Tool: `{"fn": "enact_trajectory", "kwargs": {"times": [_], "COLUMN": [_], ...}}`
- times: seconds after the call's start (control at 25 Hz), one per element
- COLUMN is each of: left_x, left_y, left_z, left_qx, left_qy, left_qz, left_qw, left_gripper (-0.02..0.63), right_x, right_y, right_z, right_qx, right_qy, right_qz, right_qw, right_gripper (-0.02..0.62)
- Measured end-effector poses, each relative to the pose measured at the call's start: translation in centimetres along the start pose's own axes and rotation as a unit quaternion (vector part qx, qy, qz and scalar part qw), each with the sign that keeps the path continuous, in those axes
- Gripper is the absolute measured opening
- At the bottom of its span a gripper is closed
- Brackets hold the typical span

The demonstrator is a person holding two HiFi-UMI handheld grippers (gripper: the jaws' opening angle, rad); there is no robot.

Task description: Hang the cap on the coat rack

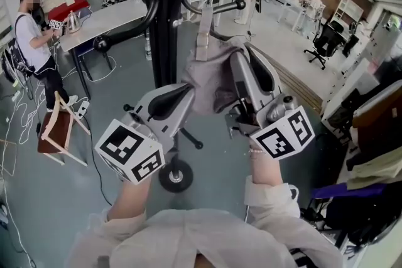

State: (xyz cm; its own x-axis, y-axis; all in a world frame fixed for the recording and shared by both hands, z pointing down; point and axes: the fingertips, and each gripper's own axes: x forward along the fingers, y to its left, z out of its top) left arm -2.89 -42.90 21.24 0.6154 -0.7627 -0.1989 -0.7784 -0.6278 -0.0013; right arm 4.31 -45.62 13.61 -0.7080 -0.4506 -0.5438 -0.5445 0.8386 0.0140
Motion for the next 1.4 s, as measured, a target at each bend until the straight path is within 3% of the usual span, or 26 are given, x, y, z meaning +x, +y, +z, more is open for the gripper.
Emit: {"fn": "enact_trajectory", "kwargs": {"times": [0.28, 0.76, 1.08, 1.24, 1.4], "left_x": [-0.8, -3.8, -7.5, -9.3, -11.5], "left_y": [-0.8, -2.7, -3.6, -4.6, -5.1], "left_z": [-0.7, -1.4, -1.1, -1.0, -1.0], "left_qx": [-0.007, -0.030, -0.048, -0.047, -0.050], "left_qy": [0.003, -0.004, -0.004, -0.002, 0.002], "left_qz": [-0.002, -0.005, -0.017, -0.027, -0.030], "left_qw": [1.0000, 0.9995, 0.9987, 0.9985, 0.9983], "left_gripper": [0.017, 0.017, 0.017, 0.017, 0.017], "right_x": [-1.0, -4.4, -5.8, -6.7, -6.9], "right_y": [1.2, 3.5, 8.3, 11.1, 15.1], "right_z": [-0.6, 0.0, 0.9, 0.8, -0.4], "right_qx": [-0.016, -0.044, -0.057, -0.064, -0.083], "right_qy": [0.026, 0.046, 0.040, 0.044, 0.070], "right_qz": [-0.011, -0.051, -0.064, -0.057, -0.020], "right_qw": [0.999, 0.997, 0.996, 0.995, 0.994], "right_gripper": [0.103, 0.109, 0.109, 0.076, 0.034]}}
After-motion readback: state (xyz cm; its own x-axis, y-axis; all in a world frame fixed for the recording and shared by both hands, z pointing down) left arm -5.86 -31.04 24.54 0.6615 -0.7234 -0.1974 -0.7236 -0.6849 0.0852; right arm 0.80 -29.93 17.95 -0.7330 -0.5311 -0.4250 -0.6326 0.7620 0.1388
